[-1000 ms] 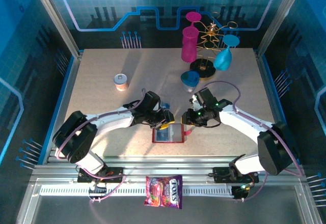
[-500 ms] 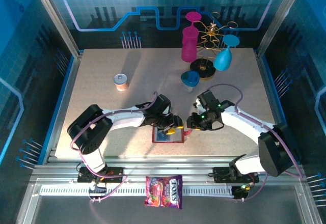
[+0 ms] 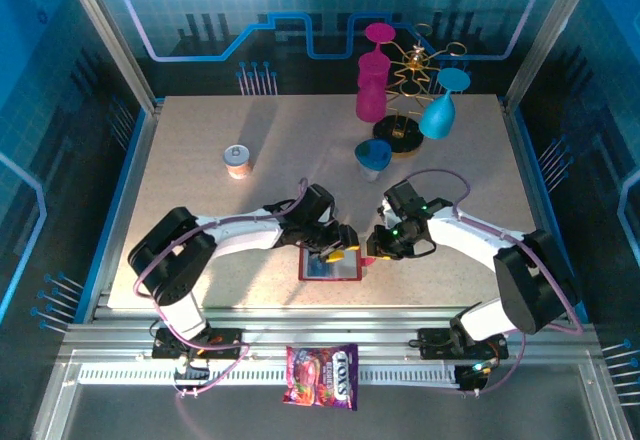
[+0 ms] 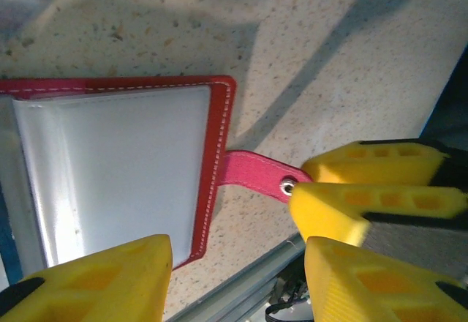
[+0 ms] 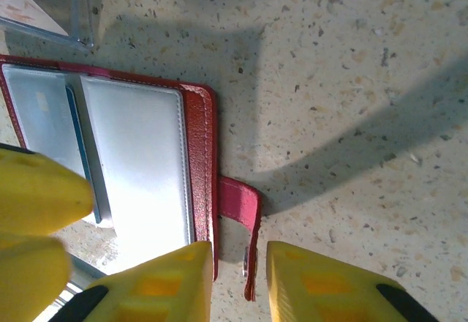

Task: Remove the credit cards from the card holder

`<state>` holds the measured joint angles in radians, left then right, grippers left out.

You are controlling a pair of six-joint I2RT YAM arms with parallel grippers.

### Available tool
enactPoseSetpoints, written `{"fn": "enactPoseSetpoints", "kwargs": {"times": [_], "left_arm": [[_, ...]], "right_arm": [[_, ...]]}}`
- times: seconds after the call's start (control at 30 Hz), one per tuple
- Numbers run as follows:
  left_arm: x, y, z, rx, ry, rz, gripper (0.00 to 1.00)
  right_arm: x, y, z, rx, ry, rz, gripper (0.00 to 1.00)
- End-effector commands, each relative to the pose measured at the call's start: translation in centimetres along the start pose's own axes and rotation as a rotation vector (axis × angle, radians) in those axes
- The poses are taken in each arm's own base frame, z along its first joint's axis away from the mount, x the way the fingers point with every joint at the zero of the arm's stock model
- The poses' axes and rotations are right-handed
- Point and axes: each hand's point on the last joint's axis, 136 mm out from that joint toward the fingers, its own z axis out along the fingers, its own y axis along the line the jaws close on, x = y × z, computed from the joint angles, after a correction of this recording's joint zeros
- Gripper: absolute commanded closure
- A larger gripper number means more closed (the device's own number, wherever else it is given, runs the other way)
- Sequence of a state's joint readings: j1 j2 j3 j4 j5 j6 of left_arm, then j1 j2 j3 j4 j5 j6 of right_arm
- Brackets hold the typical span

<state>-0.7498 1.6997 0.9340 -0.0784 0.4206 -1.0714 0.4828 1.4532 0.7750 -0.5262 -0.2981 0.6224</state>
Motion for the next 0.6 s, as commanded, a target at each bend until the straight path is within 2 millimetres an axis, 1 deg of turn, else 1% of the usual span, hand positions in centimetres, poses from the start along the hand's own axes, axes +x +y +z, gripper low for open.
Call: {"fn": "enactPoseSetpoints", "kwargs": {"times": [0.0, 0.1, 0.3, 0.5, 0.57], "left_arm": [[-0.5, 0.1, -1.8, -0.006, -0.046, 0.011, 0.48], [-0.9, 0.7, -2.7, -0.011, -0.069, 0.001, 0.48], [-1.4, 2.2, -4.0, -0.015, -0.104, -0.025, 0.49], [-1.5, 3.7, -4.7, -0.036, -0.117, -0.043, 0.49], [-1.5, 4.2, -4.9, -0.047, -0.121, -0.043, 0.49]], "right_arm": [[0.0, 0.0, 0.3, -0.021, 0.009, 0.005, 0.79], [0.0, 0.3, 0.4, -0.031, 0.009, 0.003, 0.85], [-0.1, 1.0, 0.7, -0.045, 0.013, -0.004, 0.89], [0.1, 1.7, 1.1, -0.047, 0.024, -0.014, 0.90], [0.0, 1.7, 0.9, -0.030, 0.019, -0.018, 0.89]]}}
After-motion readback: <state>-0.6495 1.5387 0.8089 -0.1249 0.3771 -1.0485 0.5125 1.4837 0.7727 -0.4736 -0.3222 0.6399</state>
